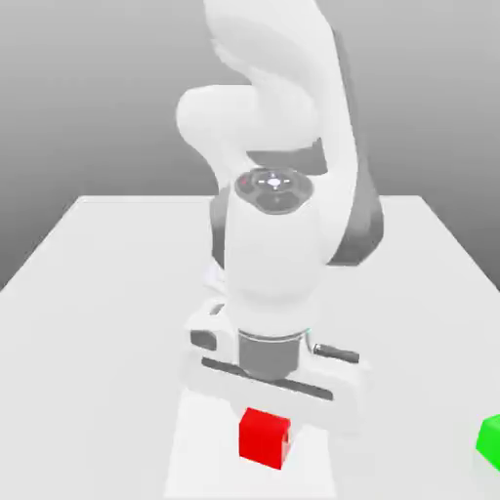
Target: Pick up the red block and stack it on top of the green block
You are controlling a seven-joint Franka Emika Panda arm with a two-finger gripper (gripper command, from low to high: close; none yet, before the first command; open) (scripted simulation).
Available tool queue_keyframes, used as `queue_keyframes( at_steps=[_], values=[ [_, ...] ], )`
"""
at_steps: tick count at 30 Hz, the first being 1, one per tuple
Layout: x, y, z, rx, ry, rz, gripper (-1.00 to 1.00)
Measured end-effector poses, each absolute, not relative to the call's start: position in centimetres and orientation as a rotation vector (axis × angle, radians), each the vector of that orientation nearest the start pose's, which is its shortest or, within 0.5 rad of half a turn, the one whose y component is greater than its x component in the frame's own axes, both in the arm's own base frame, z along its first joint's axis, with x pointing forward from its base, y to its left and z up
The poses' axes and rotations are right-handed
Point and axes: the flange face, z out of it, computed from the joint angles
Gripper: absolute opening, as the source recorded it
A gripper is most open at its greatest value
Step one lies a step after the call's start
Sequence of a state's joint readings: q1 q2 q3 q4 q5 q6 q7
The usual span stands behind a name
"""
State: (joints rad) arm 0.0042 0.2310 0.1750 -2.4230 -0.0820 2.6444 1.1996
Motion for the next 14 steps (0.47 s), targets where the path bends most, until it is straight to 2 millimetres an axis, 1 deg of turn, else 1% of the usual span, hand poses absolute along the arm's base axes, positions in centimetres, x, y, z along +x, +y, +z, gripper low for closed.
queue_keyframes(
  at_steps=[3, 5, 7, 8, 9, 10, 11, 14],
  values=[
    [47.8, 16.7, 22.4, -2.932, 1.135, 0.009, -1.00],
    [46.7, 21.7, 23.0, -3.005, 0.923, 0.009, -1.00],
    [45.2, 26.8, 23.4, -3.062, 0.703, 0.006, -1.00],
    [44.4, 29.3, 22.9, -3.085, 0.592, 0.004, -1.00],
    [43.8, 31.2, 21.7, -3.099, 0.509, 0.001, -1.00],
    [43.4, 32.1, 20.3, -3.105, 0.467, 0.000, -1.00],
    [43.2, 32.6, 19.0, -3.109, 0.446, 0.000, 1.00],
    [43.2, 32.6, 19.0, -3.109, 0.446, 0.000, 1.00]
  ],
)
